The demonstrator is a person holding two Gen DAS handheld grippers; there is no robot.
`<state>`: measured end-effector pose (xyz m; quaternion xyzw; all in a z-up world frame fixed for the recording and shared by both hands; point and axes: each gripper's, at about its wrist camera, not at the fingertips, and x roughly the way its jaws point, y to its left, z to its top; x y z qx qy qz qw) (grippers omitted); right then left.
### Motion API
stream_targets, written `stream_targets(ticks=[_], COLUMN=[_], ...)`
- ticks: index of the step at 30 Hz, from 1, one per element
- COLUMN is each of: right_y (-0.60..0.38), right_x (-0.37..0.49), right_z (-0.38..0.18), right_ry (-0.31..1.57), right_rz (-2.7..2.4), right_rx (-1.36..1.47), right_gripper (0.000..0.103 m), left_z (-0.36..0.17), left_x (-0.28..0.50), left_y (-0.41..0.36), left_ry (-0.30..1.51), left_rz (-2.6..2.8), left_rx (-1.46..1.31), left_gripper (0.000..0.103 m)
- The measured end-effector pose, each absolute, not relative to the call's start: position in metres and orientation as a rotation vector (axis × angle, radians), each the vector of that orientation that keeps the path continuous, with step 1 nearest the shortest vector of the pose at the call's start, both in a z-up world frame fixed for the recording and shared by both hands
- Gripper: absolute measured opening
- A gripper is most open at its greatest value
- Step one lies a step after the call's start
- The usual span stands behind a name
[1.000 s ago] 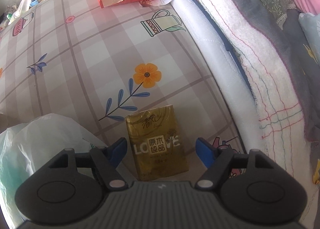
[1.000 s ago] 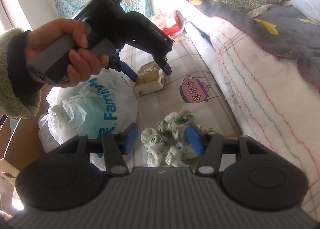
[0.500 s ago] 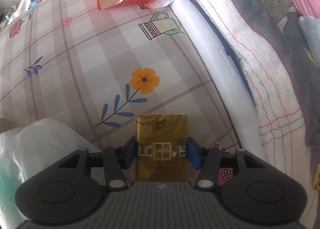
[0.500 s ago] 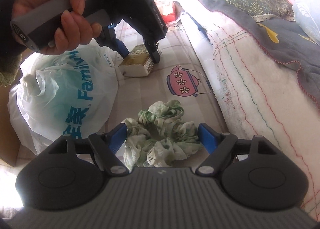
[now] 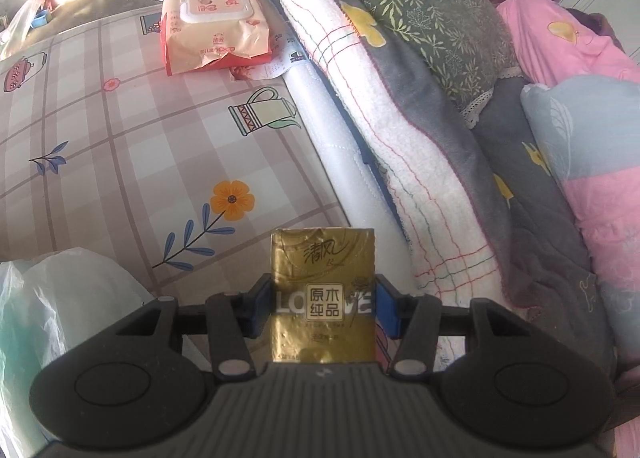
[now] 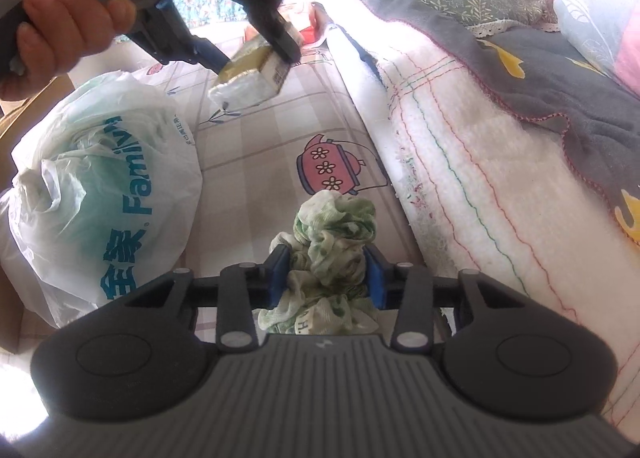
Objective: Organize soft objects
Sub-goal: 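Lift the tissue pack and scrunchie with both tools and carry them toward the box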
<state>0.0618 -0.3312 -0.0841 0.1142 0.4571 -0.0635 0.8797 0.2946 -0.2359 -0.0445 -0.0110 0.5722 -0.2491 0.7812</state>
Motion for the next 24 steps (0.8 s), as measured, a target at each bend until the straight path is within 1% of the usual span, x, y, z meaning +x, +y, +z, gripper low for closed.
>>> stream_targets(ticks=[2, 5, 11, 14, 19, 24], right_y=[-0.338, -0.345, -0.354, -0.355, -0.357, -0.348], right_x=[0.059, 0.055, 0.048, 0.043, 0.039, 0.040], right_z=[-0.084, -0.084, -0.079, -0.071, -0.058, -0.037], right_ry=[0.945, 0.936, 0.915, 0.893, 0.867, 0.847], right_rz=[-0.143, -0.144, -0.129, -0.125, -0.115, -0.093], right_rx=[0.287, 0.358, 0.460, 0.465, 0.468, 0.442], right_gripper=[0.026, 0.022, 0.020, 0.019, 0.019, 0.019], left_z=[-0.026, 0.006, 0.069, 0.094, 0.105, 0.080], left_x=[0.286, 0.269, 0.230, 0.204, 0.165, 0.133], left_y=[-0.228, -0.210, -0.148, -0.099, -0.020, 0.051], left_ry=[1.210, 1.164, 1.053, 0.989, 0.939, 0.962], left_rz=[-0.558, -0.582, -0.576, -0.517, -0.378, -0.255], left_rx=[-0.049, -0.079, -0.129, -0.161, -0.244, -0.352], left_gripper=[0.053, 0.053, 0.053, 0.053, 0.053, 0.053])
